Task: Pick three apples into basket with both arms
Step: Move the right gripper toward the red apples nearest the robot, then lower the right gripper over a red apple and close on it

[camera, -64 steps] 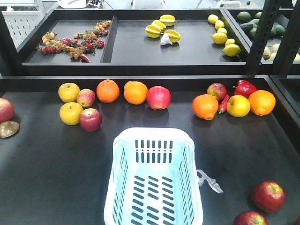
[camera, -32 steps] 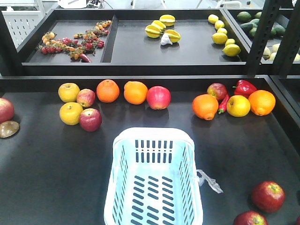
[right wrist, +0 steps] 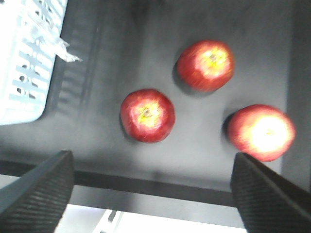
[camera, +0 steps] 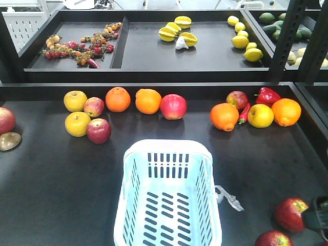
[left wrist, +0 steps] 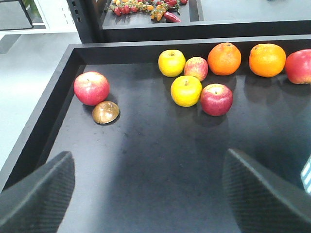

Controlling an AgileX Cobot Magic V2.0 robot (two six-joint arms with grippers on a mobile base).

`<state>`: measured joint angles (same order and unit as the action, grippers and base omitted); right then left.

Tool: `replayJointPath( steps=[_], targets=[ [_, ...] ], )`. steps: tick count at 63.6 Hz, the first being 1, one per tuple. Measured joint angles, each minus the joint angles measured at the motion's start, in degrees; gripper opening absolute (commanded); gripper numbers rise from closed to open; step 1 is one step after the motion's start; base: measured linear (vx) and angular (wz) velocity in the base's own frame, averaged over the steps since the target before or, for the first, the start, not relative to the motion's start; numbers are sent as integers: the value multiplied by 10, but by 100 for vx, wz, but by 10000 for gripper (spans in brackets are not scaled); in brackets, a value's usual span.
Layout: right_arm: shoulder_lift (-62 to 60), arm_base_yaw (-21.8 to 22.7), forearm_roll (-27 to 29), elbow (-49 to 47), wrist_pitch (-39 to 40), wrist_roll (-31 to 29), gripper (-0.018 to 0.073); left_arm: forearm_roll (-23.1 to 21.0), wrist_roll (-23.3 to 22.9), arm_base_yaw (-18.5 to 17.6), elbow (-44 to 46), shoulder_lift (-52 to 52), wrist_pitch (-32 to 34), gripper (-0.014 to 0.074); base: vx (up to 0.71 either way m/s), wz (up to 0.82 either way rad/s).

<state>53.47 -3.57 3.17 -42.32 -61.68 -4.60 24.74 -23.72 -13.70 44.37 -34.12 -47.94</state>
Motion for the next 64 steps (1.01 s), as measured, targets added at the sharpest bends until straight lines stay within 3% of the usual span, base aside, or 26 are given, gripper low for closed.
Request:
replayJointPath(
  steps=[31, 40, 47, 64],
  targets=[
    [111, 0, 5, 2, 59, 0, 596, 0, 0, 0, 0, 0, 0, 585, 0, 0],
    [121, 0, 6, 62, 132, -2, 596, 0, 0, 0, 0, 0, 0, 585, 0, 0],
    [124, 0, 32, 118, 181, -5, 596, 0, 0, 0, 0, 0, 0, 585, 0, 0],
    [136, 0, 73, 124, 214, -49, 596, 0, 0, 0, 0, 0, 0, 585, 0, 0]
  ],
)
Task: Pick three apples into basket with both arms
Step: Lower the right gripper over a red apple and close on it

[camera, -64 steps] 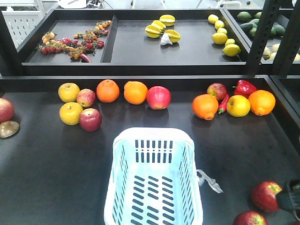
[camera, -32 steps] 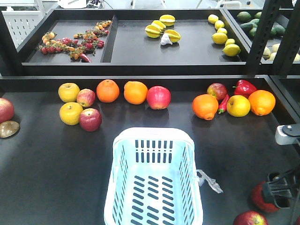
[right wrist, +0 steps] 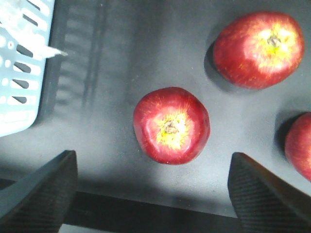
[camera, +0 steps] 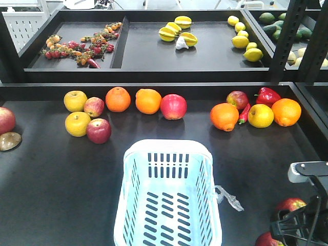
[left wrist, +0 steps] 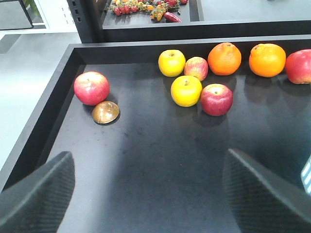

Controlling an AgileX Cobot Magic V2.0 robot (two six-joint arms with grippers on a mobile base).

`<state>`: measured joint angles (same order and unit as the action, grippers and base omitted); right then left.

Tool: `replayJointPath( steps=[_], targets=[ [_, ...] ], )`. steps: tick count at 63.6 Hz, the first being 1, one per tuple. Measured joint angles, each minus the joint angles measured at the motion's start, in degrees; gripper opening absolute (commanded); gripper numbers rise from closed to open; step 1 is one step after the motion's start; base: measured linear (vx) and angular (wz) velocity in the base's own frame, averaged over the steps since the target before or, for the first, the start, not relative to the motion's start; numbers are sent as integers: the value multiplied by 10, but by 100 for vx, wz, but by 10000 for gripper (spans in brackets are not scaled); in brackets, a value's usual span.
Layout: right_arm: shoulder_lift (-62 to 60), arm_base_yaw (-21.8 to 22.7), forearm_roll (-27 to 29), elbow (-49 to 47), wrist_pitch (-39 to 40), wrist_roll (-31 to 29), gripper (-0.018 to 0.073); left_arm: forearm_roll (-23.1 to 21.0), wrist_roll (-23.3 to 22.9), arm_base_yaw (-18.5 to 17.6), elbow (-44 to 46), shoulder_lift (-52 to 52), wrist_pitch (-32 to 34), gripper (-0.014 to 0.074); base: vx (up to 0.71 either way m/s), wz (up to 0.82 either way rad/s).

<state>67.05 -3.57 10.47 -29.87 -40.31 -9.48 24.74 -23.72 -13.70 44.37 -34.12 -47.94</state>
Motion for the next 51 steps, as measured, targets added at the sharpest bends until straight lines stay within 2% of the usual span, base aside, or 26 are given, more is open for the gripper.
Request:
replayJointPath(
  steps=[27, 51],
  targets=[
    [137, 0, 18, 0, 49, -50, 596, 0, 0, 0, 0, 0, 0, 585, 0, 0],
    [257, 0, 53, -1, 146, -77, 595, 0, 0, 0, 0, 0, 0, 585, 0, 0]
  ],
)
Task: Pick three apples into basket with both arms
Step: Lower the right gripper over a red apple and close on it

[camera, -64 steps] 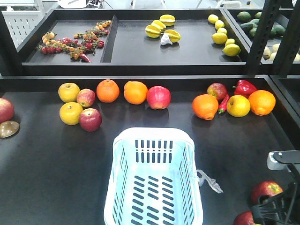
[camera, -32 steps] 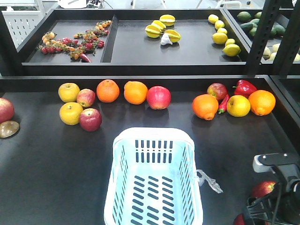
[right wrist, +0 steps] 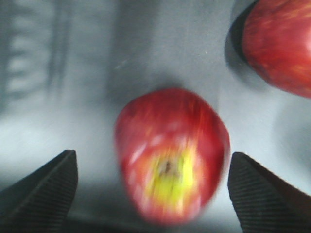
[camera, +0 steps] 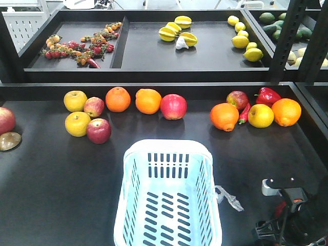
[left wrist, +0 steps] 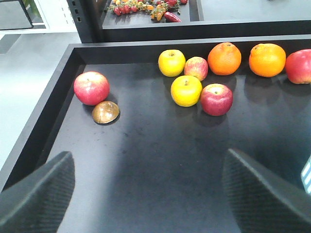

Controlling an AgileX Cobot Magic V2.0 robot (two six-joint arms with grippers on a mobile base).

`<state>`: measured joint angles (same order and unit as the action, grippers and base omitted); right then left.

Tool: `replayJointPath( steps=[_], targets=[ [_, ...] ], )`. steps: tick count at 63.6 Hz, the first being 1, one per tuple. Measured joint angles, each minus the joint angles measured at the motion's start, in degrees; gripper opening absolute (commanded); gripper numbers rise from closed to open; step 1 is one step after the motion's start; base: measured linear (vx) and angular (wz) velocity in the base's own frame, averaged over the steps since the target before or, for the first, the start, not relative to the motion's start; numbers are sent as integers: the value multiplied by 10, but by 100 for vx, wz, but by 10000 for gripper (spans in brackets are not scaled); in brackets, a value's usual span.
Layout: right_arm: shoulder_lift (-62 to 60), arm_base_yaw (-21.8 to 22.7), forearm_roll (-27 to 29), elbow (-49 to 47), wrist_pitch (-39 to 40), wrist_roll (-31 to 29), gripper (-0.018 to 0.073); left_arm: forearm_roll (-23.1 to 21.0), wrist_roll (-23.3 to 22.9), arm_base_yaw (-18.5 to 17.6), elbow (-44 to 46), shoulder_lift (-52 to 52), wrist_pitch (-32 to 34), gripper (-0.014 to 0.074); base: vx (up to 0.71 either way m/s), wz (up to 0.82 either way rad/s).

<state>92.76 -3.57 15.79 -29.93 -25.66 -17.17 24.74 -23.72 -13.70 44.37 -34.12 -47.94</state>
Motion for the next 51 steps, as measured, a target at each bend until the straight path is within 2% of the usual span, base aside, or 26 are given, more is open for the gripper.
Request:
replayJointPath(
  steps=[23, 30, 45, 51],
  targets=[
    [101, 0, 4, -5, 66, 2, 585, 0, 0, 0, 0, 0, 0, 585, 0, 0],
    [122, 0, 13, -7, 71, 6, 530, 0, 0, 0, 0, 0, 0, 585, 0, 0],
    [124, 0, 34, -8, 69, 6, 340, 0, 0, 0, 0, 0, 0, 585, 0, 0],
    [124, 0, 35, -9, 66, 6, 311, 0, 0, 0, 0, 0, 0, 585, 0, 0]
  ],
)
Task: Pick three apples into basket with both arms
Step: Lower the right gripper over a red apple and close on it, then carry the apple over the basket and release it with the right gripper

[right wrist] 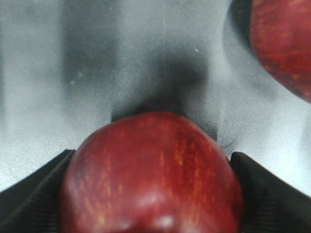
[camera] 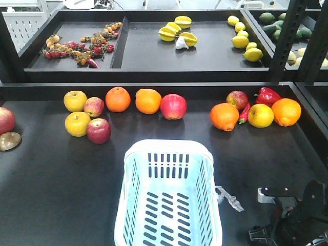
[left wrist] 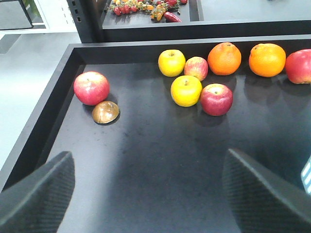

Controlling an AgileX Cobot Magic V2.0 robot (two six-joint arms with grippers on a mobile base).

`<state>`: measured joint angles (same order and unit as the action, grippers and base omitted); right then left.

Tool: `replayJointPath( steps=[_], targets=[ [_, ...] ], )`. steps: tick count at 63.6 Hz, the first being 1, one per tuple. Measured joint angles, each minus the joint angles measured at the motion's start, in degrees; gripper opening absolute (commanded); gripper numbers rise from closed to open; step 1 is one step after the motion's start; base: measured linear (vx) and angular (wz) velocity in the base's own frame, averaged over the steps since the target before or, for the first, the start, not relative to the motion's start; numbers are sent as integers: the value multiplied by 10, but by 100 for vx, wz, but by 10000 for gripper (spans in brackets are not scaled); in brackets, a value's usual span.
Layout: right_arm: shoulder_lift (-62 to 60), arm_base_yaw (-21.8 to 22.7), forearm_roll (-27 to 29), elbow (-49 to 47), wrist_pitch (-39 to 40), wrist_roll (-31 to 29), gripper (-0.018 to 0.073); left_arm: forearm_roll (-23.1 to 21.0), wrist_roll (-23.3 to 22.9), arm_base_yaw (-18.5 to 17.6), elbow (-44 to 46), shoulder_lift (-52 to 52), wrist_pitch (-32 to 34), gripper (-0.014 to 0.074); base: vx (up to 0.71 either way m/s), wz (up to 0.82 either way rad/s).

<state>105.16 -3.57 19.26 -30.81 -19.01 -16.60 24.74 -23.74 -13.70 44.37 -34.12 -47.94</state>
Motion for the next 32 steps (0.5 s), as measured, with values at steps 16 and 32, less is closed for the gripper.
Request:
replayJointPath(
  steps=[16, 32],
  targets=[
    [-60, 0, 2, 5, -45, 2, 309, 0, 0, 0, 0, 0, 0, 585, 0, 0],
    [-227, 0, 2, 6, -99, 2, 309, 0, 0, 0, 0, 0, 0, 585, 0, 0]
  ],
)
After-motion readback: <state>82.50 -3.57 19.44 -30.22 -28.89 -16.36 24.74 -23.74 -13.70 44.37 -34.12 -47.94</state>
